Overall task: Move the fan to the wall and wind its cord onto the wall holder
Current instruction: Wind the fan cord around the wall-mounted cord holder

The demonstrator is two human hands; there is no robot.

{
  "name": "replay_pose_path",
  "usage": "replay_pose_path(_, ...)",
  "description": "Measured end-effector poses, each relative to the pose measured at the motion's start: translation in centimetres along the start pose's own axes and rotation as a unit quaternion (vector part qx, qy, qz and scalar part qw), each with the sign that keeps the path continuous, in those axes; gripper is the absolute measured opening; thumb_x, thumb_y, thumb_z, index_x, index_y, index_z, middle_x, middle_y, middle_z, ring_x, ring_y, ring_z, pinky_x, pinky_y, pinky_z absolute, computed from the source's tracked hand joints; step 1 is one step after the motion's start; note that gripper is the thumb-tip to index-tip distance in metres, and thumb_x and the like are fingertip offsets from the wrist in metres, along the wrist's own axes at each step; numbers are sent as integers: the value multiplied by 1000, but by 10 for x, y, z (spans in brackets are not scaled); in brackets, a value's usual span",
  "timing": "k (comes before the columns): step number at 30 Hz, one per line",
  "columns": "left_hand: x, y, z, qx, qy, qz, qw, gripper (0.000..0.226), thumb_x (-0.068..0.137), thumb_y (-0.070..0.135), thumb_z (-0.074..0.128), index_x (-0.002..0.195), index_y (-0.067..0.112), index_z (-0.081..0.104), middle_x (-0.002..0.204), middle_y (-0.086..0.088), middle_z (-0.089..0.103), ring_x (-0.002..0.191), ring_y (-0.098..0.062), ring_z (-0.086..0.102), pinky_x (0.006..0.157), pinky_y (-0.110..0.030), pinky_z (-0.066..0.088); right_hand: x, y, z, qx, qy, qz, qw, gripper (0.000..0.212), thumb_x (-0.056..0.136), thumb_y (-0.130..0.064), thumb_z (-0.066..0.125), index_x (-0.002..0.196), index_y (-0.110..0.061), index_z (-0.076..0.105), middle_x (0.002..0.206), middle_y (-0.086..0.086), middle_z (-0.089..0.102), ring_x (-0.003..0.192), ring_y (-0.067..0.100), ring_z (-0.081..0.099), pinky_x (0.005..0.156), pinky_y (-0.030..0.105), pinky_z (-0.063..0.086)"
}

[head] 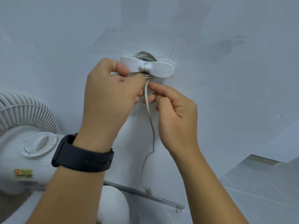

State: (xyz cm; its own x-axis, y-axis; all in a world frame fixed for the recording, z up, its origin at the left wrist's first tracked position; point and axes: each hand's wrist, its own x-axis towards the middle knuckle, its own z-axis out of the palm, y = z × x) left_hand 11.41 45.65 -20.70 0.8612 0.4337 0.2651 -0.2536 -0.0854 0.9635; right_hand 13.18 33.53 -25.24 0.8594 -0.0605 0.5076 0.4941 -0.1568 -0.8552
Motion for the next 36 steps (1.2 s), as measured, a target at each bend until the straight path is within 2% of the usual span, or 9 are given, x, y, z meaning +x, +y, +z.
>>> replay_pose_path(4,-1,-5,-3,68,-50,25,996,37,85,8,73,104,17,44,80,3,81,82,-15,79,89,-53,61,0,3,5,6,21,-3,1000,39,90,-3,49,108,-17,81,89,-10,78,91,10,70,86,25,53)
replay_pose_path(9,0,-6,-7,103,-107,23,989,43,89,9,72,110,19,35,78,-6,78,73,-22,75,88,-54,61,2,4,9,-6,49,-35,998,36,88,4,50,99,-10,81,83,-3,71,83,3,67,79,14,48)
replay_pose_path(12,2,-8,-8,128,-91,18,987,32,96,17,66,111,21,38,69,-9,62,54,-10,59,69,-34,64,3,2,11,-14,68,-28,997,35,90,3,51,98,-12,81,88,-5,71,86,-1,65,79,9,45)
replay_pose_path(14,4,-10,-10,172,-51,41,983,25,96,27,69,107,23,46,64,0,55,46,-3,47,55,-18,48,2,0,14,-16,76,-27,997,34,90,1,52,99,-14,81,90,-4,71,87,-1,65,79,9,45)
replay_pose_path(18,9,-13,-17,211,1,64,975,24,91,43,75,85,20,67,54,6,52,41,-3,44,51,-22,34,0,-4,18,-14,84,-11,996,31,92,1,56,99,-17,81,91,-2,72,83,-2,63,75,8,44)
replay_pose_path(22,10,-16,-13,219,22,86,972,26,95,35,72,79,14,71,55,10,50,48,-2,45,52,-17,34,0,-7,18,-15,84,1,996,31,92,1,58,100,-17,81,92,0,73,81,1,63,73,8,44)
replay_pose_path(25,13,-14,-11,45,-28,-57,997,27,99,26,68,84,3,65,67,3,47,46,-5,36,44,-19,31,0,-11,16,-5,89,21,996,33,92,3,57,100,-17,82,90,2,73,78,1,64,73,8,45)
replay_pose_path(28,15,-9,-10,-186,-76,-236,951,11,99,20,66,93,13,62,71,3,46,47,-6,38,36,-14,31,0,-16,14,31,99,74,992,34,92,-1,57,97,-23,83,87,-6,74,71,2,61,71,19,50)
replay_pose_path(36,19,-15,-9,-218,-57,-269,936,40,95,41,70,65,22,51,54,8,35,39,-5,36,37,-15,37,0,-30,9,187,83,189,960,27,85,1,63,87,-17,84,67,7,54,53,15,39,49,23,34)
